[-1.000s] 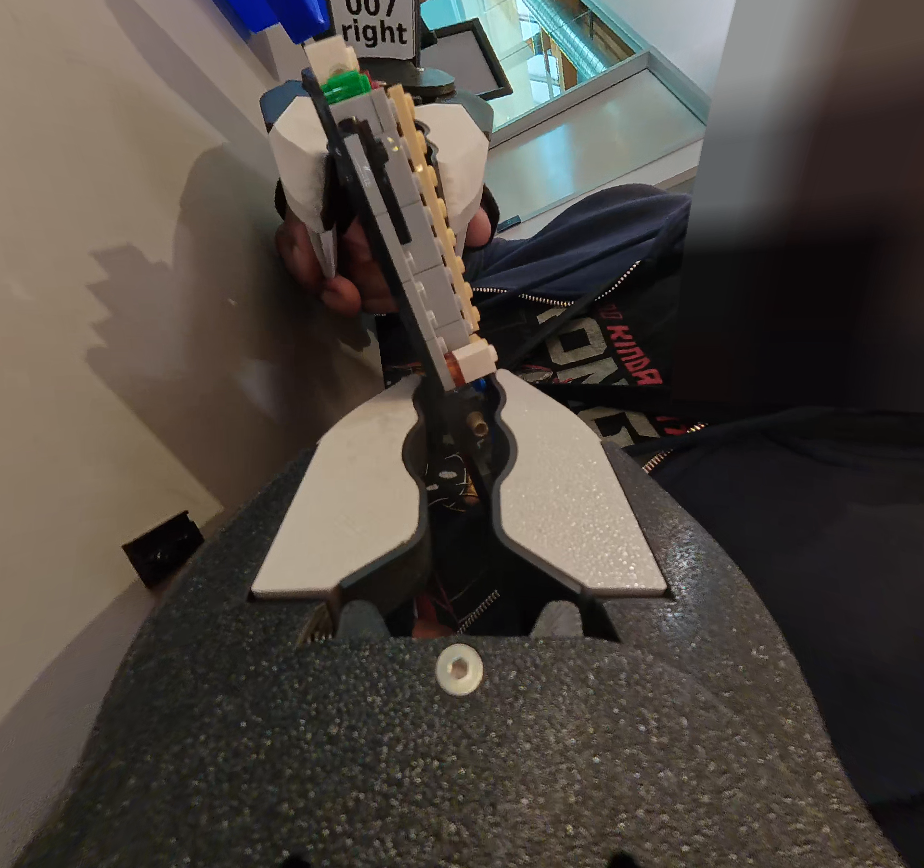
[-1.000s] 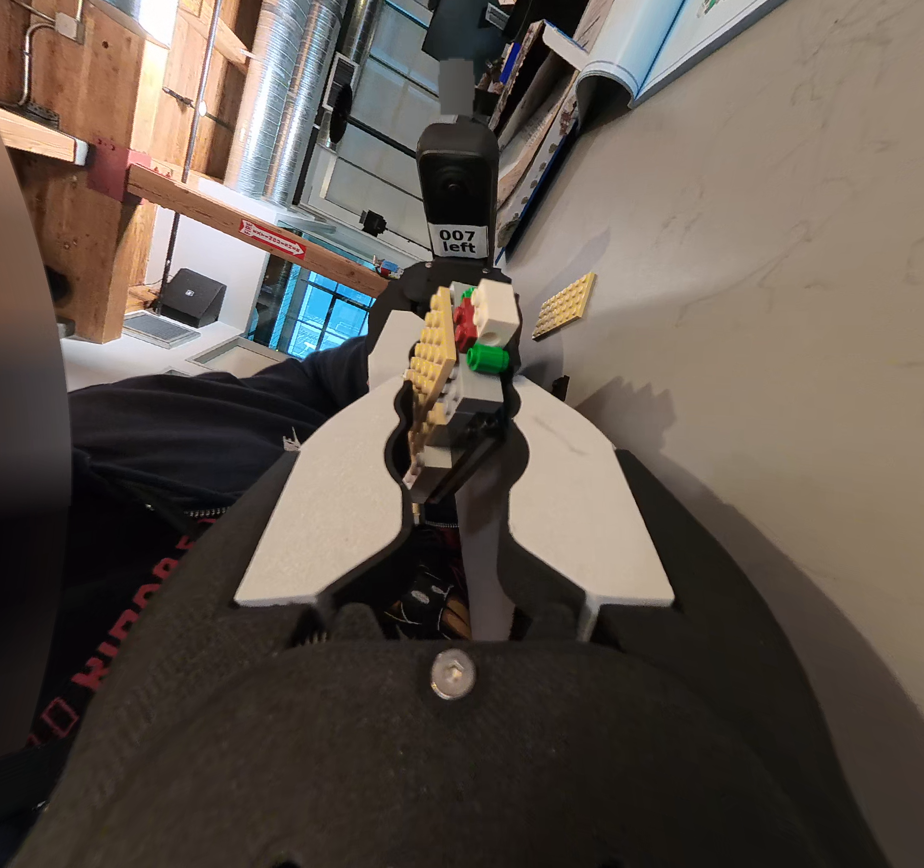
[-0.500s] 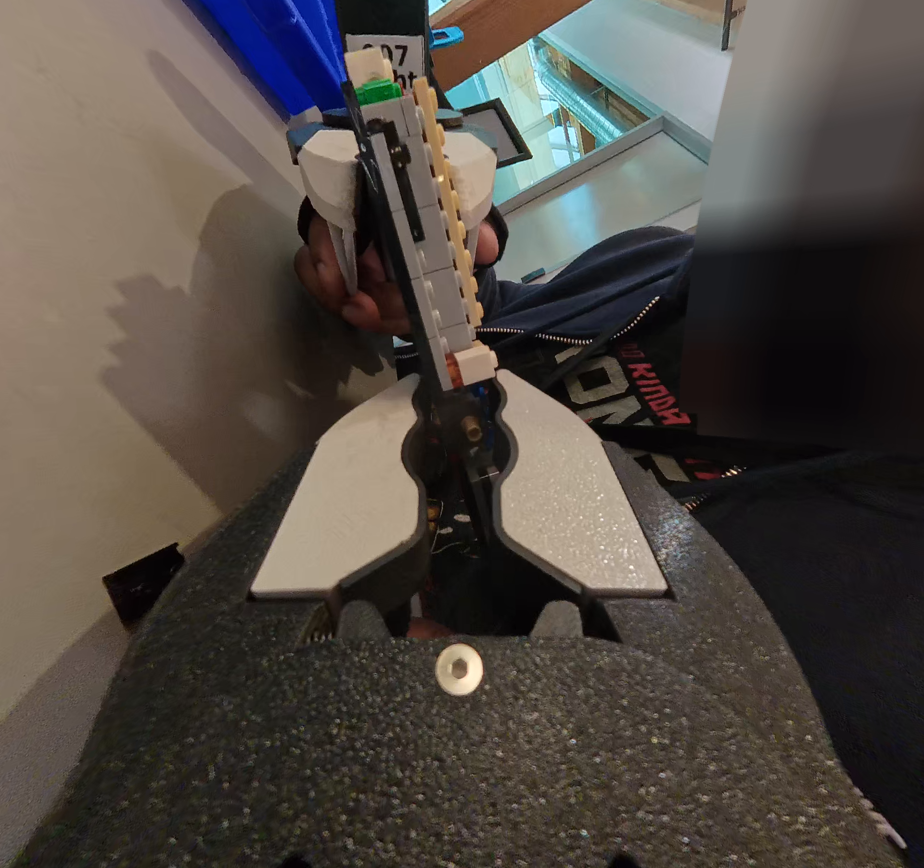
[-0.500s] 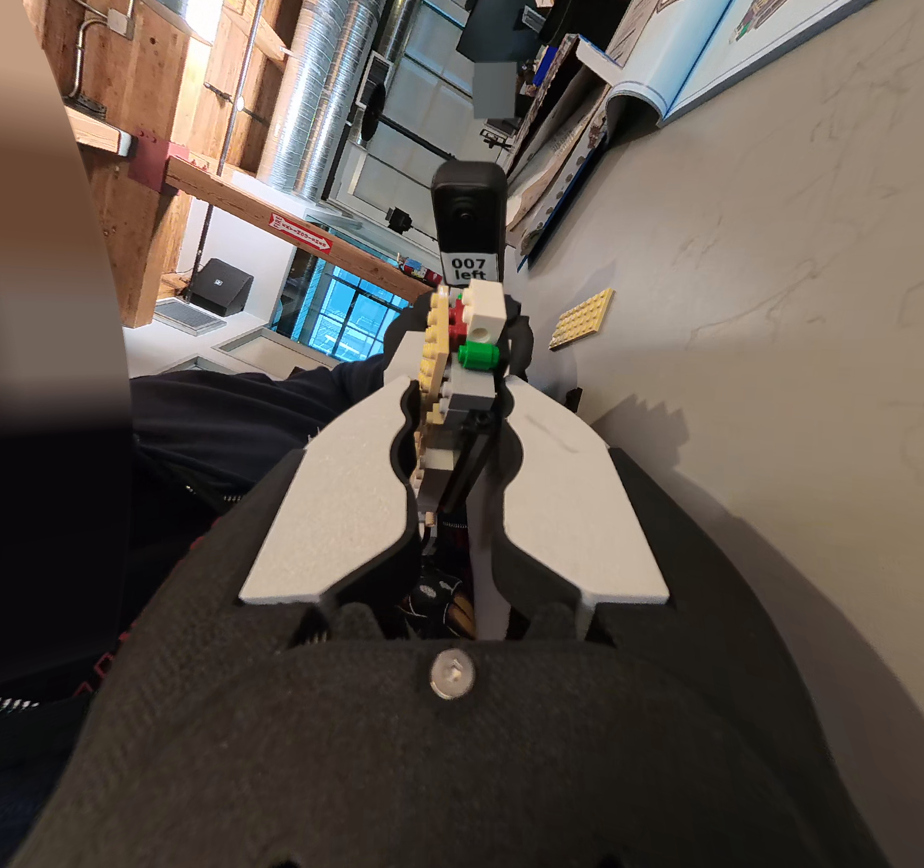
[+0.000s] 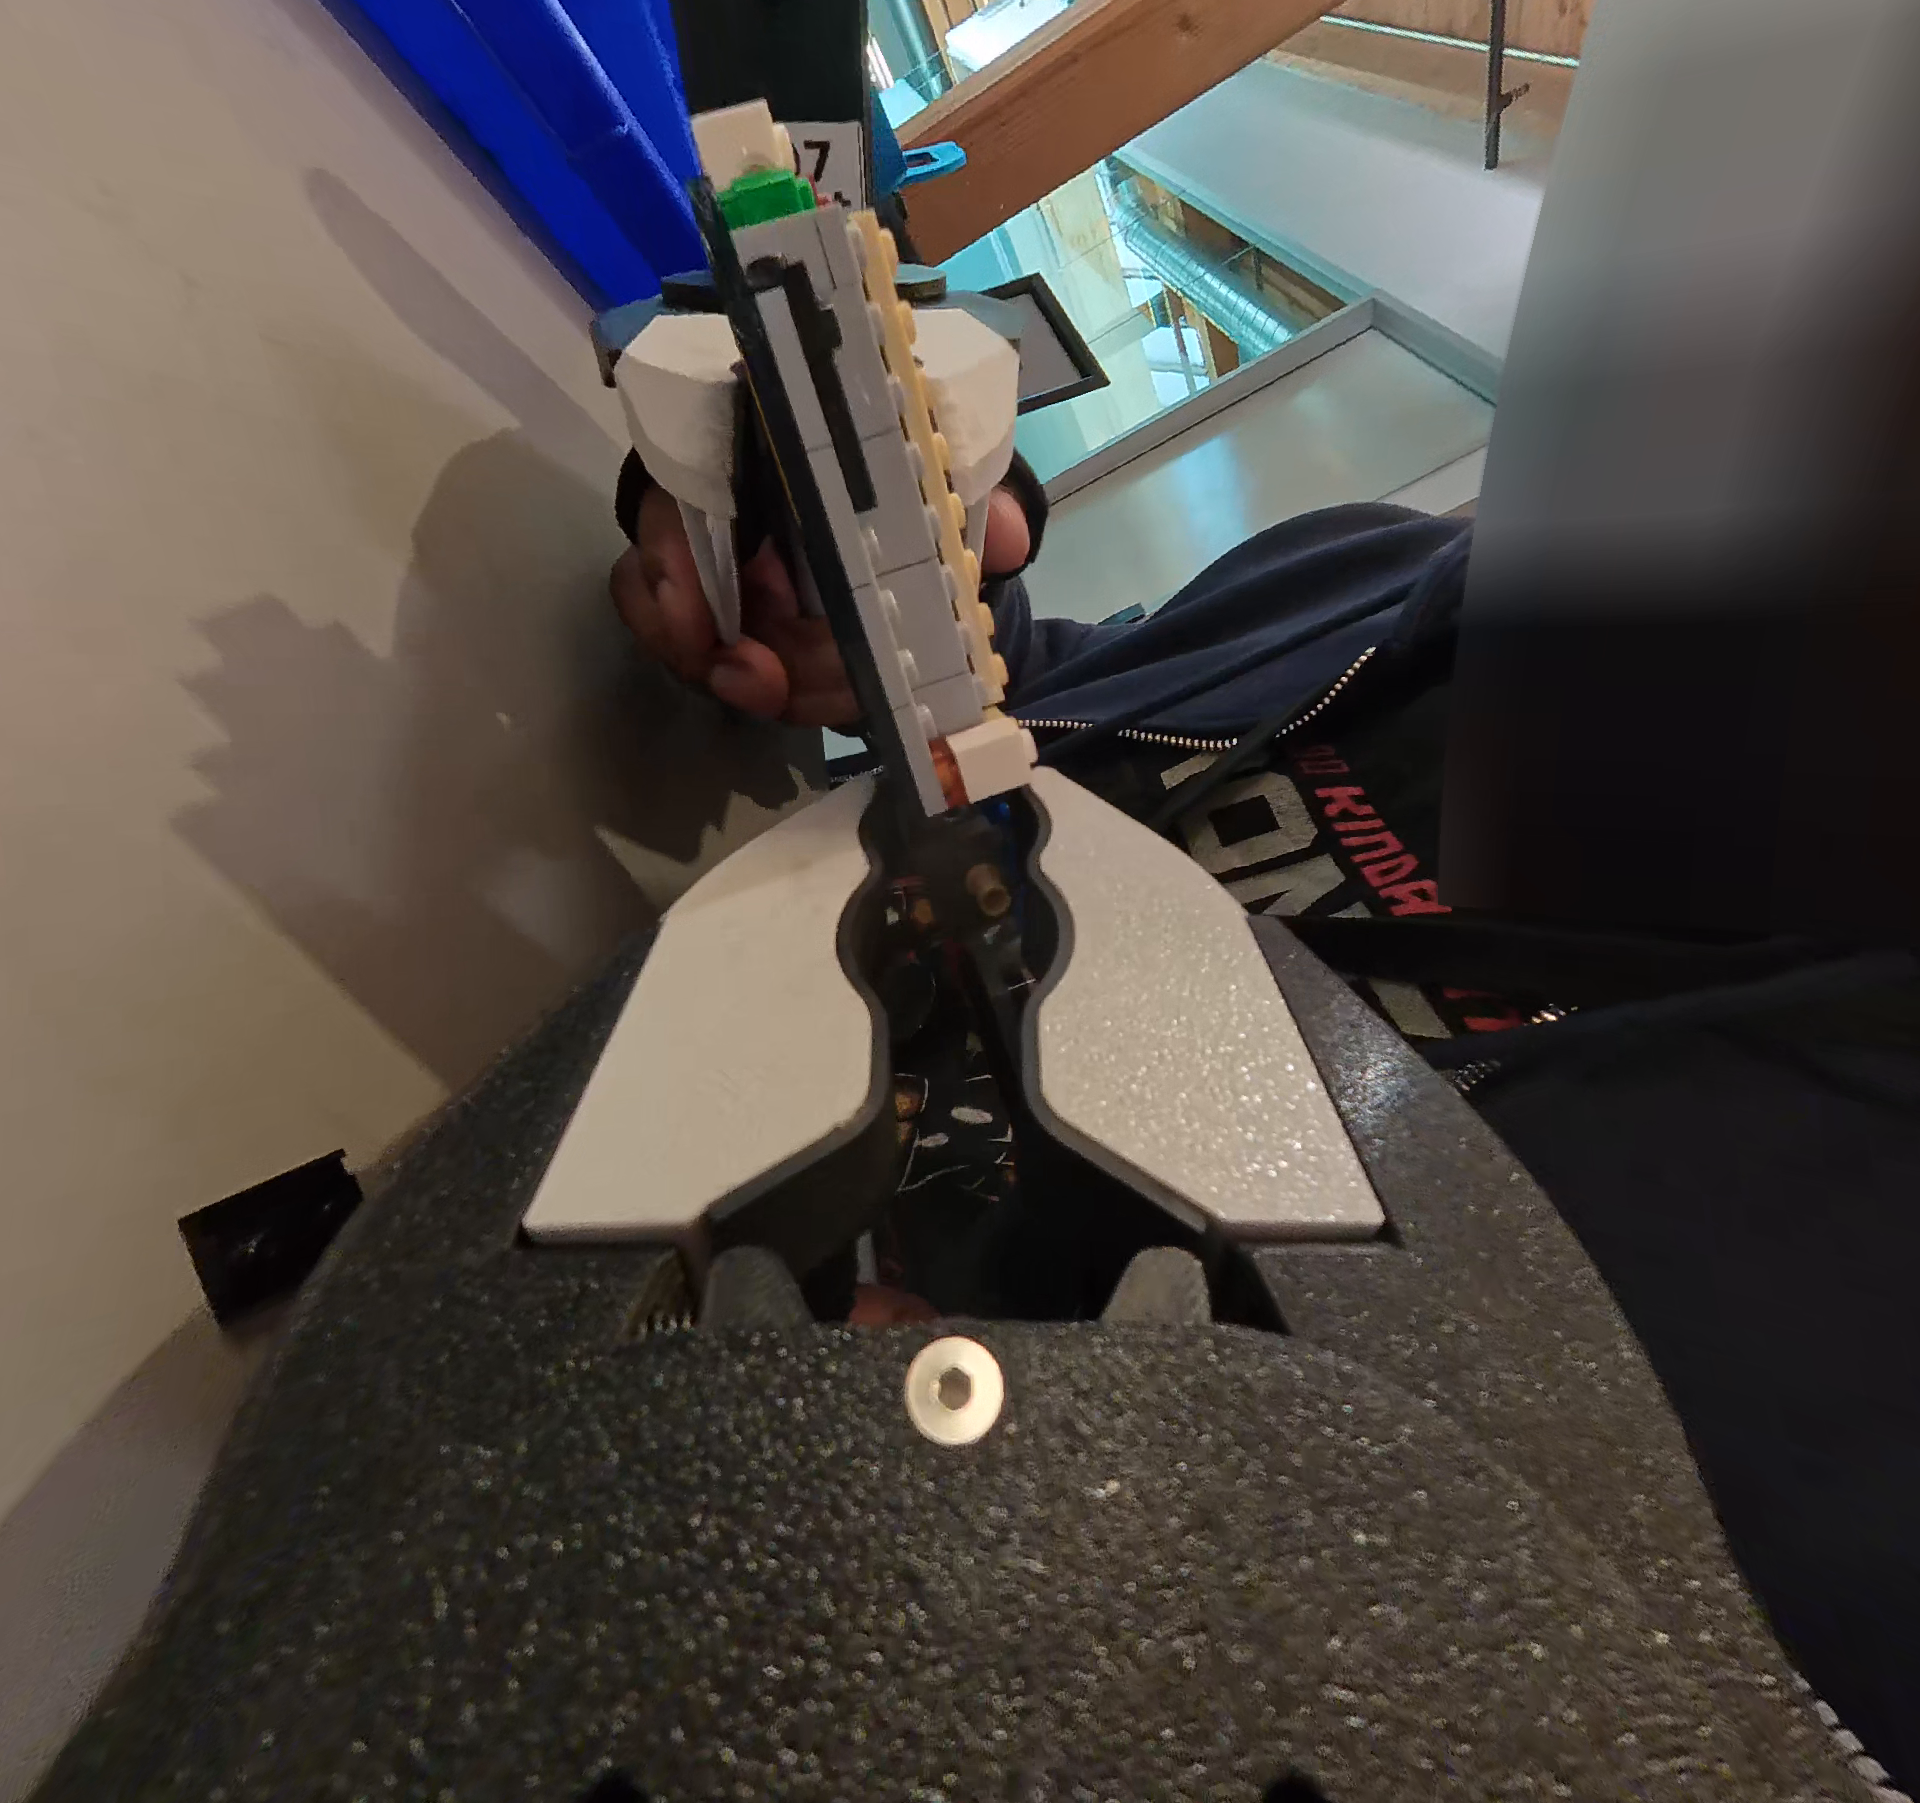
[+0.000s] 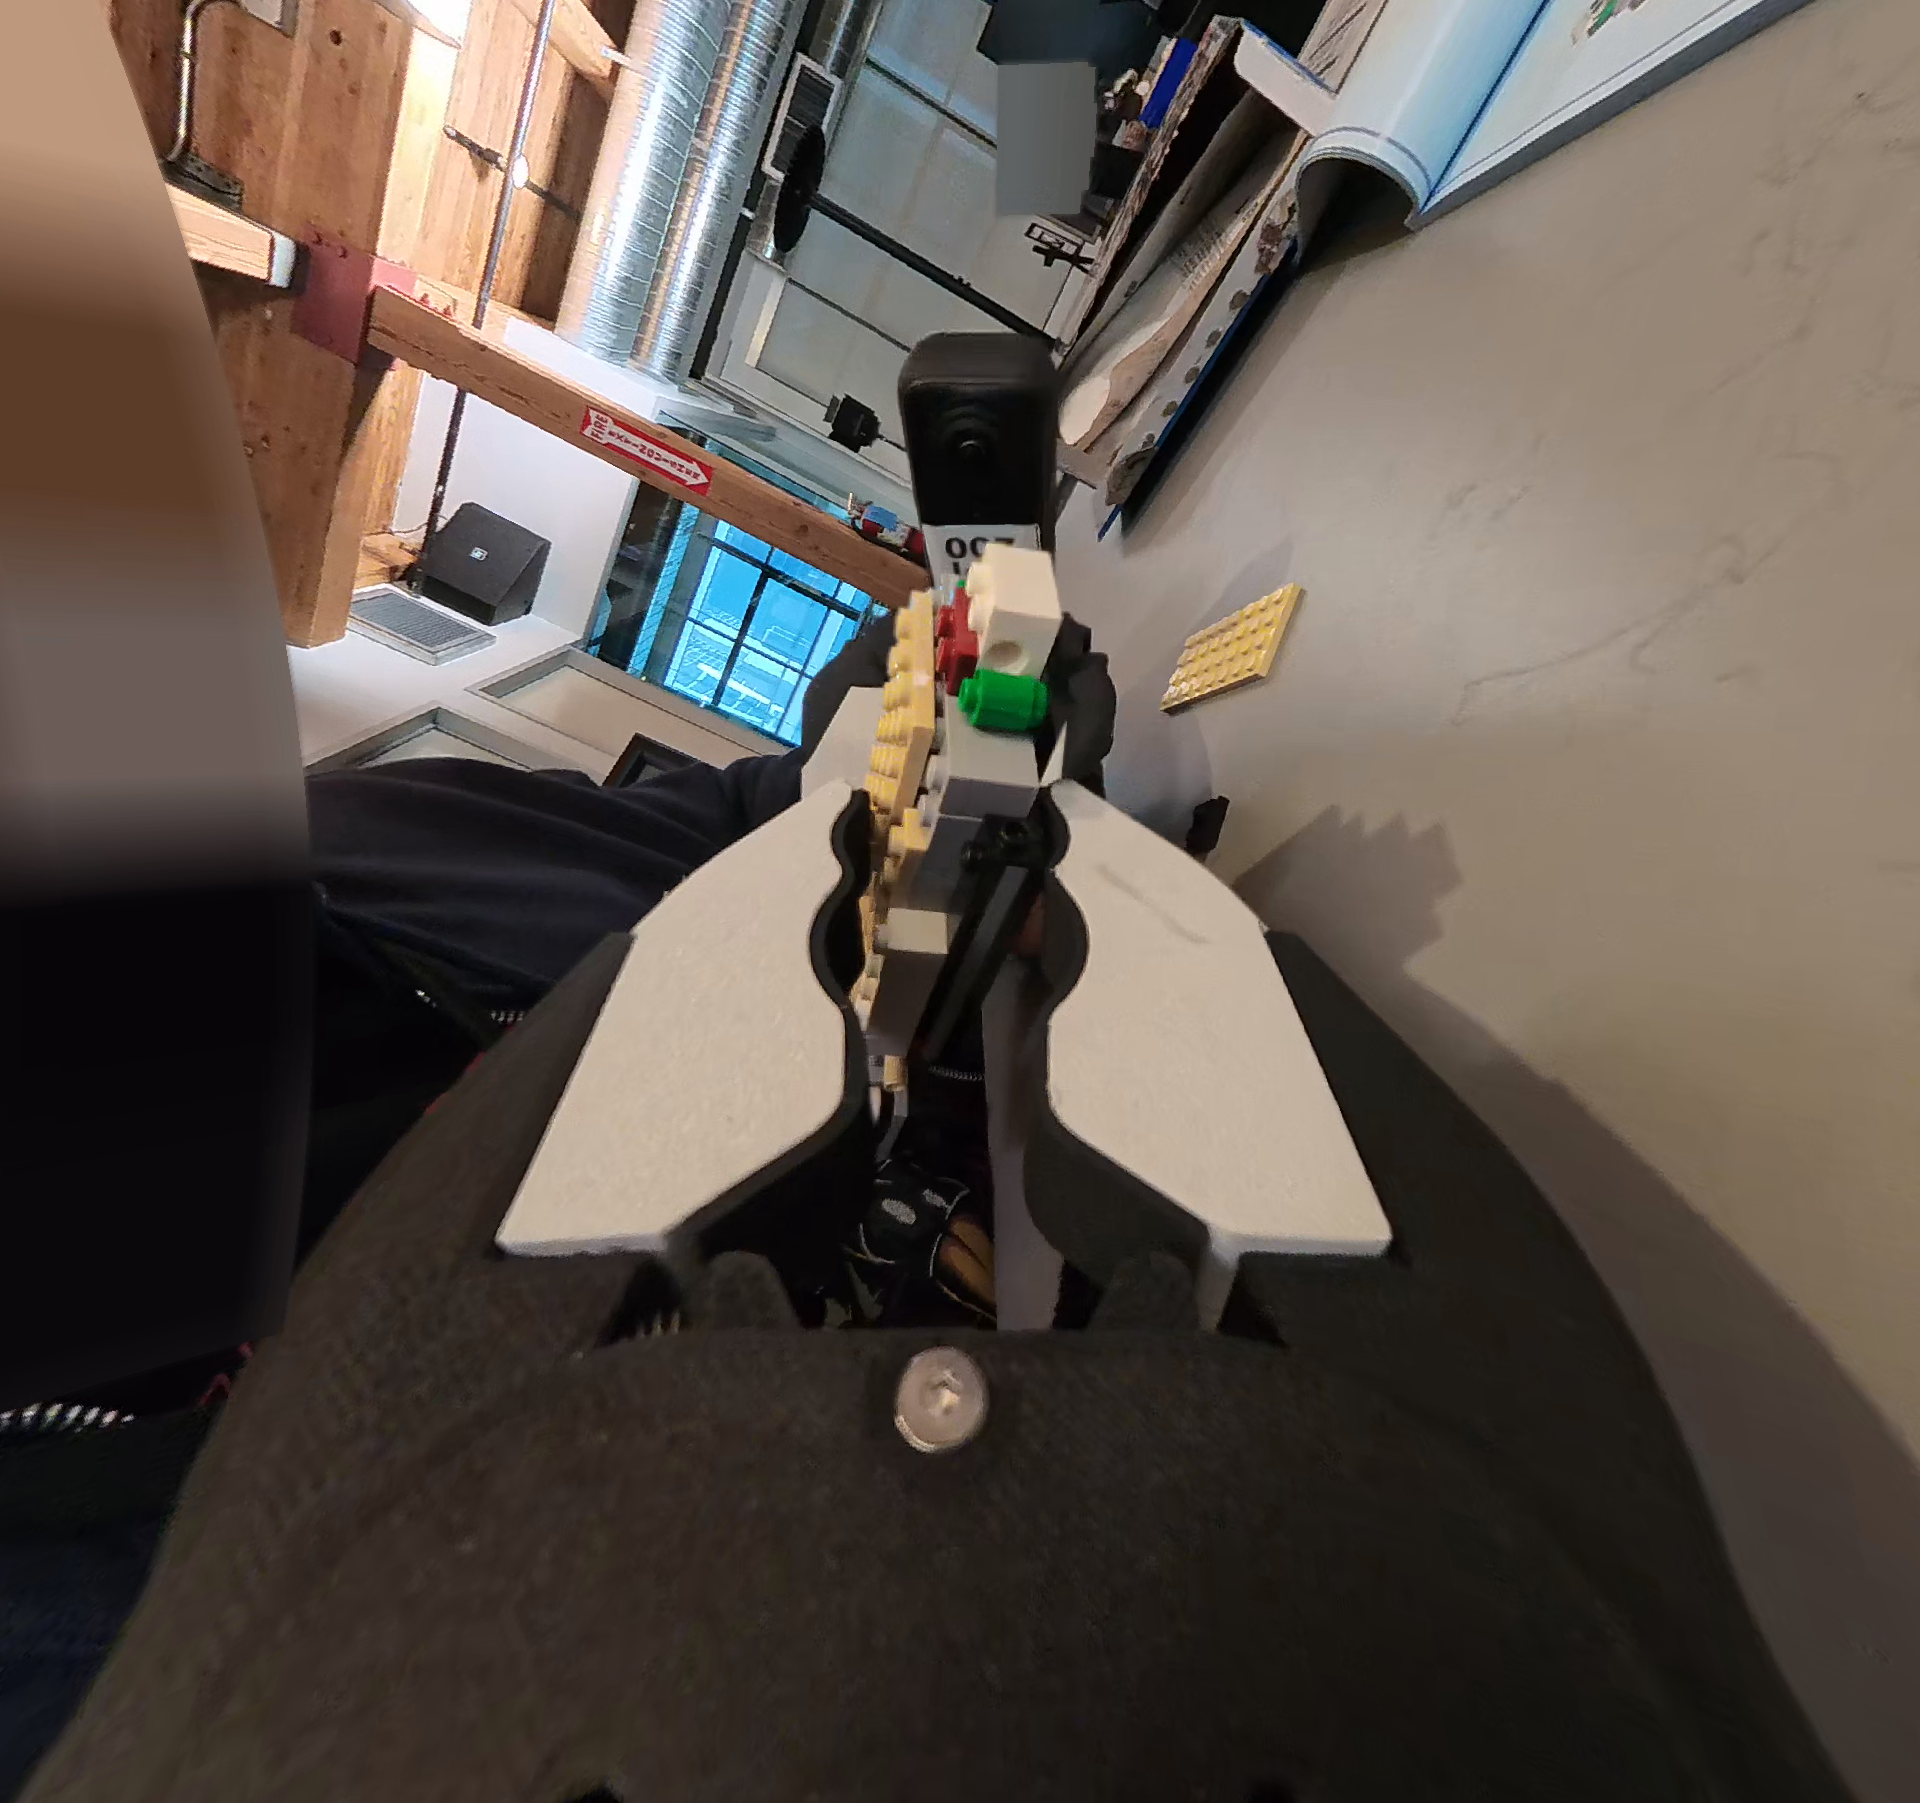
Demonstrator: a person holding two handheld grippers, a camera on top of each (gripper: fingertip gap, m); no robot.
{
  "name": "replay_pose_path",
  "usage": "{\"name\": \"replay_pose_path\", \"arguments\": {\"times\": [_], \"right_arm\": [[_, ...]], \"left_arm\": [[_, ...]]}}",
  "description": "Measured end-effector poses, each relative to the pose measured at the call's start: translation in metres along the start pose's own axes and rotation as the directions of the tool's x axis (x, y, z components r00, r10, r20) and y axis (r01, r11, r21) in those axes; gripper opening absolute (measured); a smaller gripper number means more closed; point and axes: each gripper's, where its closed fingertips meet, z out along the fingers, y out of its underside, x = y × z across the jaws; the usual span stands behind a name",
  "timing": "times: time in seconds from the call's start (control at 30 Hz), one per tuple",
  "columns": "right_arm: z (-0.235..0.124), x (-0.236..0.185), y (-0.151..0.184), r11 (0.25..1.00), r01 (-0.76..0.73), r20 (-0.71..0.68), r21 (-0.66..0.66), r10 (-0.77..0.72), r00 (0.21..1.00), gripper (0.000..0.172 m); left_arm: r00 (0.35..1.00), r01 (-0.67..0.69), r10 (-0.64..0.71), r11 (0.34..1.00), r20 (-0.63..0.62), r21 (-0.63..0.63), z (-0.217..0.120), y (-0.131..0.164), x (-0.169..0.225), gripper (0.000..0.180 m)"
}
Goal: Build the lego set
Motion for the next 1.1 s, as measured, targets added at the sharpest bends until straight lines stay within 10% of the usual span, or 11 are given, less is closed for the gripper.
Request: {"name": "replay_pose_path", "arguments": {"times": [0.5,1.1], "right_arm": [[-0.001,-0.006,-0.002,0.998,0.060,0.009,-0.027,-0.060,0.998,0.030],[-0.003,0.013,-0.018,0.992,0.123,-0.199,-0.017,-0.124,0.972,0.054]], "left_arm": [[0.992,-0.108,0.111,0.993,0.061,-0.040,0.000,-0.002,0.000,0.021],[0.986,0.143,-0.128,0.977,-0.105,0.158,-0.002,-0.020,0.001,0.020]]}}
